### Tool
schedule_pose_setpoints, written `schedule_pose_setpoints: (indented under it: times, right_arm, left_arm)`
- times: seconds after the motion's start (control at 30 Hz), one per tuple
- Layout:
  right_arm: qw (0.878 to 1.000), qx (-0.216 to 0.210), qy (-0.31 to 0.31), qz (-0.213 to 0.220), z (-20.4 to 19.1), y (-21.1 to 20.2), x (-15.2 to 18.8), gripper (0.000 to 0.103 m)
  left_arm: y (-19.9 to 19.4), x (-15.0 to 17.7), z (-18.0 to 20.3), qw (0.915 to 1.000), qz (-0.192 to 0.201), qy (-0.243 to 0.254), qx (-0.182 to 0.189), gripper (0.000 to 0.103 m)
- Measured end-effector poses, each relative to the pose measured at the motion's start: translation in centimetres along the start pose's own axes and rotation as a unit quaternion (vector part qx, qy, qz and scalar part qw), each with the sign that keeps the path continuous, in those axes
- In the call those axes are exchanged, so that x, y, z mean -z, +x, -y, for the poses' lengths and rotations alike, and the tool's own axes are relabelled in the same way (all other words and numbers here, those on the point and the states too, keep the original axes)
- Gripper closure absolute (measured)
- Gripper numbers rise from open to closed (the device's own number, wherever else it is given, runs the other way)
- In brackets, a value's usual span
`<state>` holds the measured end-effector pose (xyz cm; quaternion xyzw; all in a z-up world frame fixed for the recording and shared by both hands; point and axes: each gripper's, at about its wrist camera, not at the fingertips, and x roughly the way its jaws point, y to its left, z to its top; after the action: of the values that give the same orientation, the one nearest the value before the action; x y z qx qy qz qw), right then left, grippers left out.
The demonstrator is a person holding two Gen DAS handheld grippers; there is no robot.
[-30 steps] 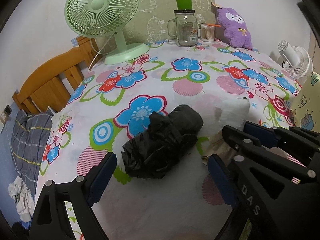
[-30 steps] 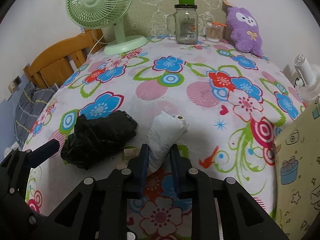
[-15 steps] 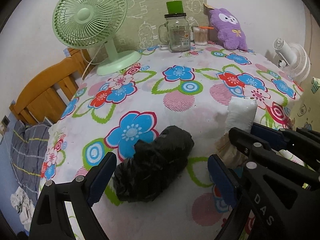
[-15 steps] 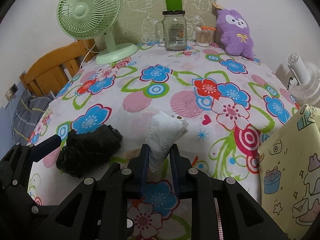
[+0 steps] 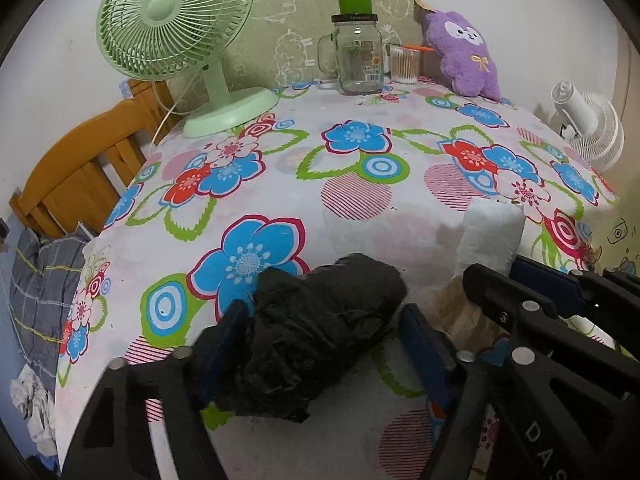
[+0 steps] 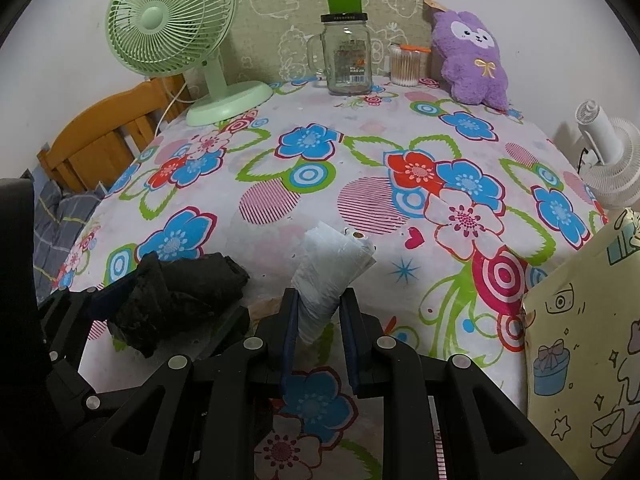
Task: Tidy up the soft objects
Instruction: 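Grasp the beige roll with the right tool while the left tool approaches the black bag, then grasp the black plastic bag with the left tool and lift it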
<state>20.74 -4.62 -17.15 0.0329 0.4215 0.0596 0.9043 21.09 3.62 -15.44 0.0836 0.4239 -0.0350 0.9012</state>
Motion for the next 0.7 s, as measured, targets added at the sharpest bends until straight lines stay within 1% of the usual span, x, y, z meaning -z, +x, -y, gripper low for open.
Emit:
schedule_pose_setpoints:
  times: [0.07,0.37,0.7]
  right_arm:
    - [1.0,0.0,-0.001,0.001,-0.1,0.0,0.0,0.08]
    - [1.0,-0.003,-0.009,0.003,-0.5,-0.6,0.5,0.08]
    - [1.0,-0.011,-0.014,0.011,-0.5,-2.6,1.5,0.08]
  left_arm:
    - [0.0,0.1,-0.1,1.0,0.0,-0.002,0.004,0.033]
    - [-1.1,0.8,-0.2,0.9999,0.006,-0.005,0.01,0.04]
    - [-3.5,2.0,0.4,0.9997,0.018,-0.019,0.002,0.041]
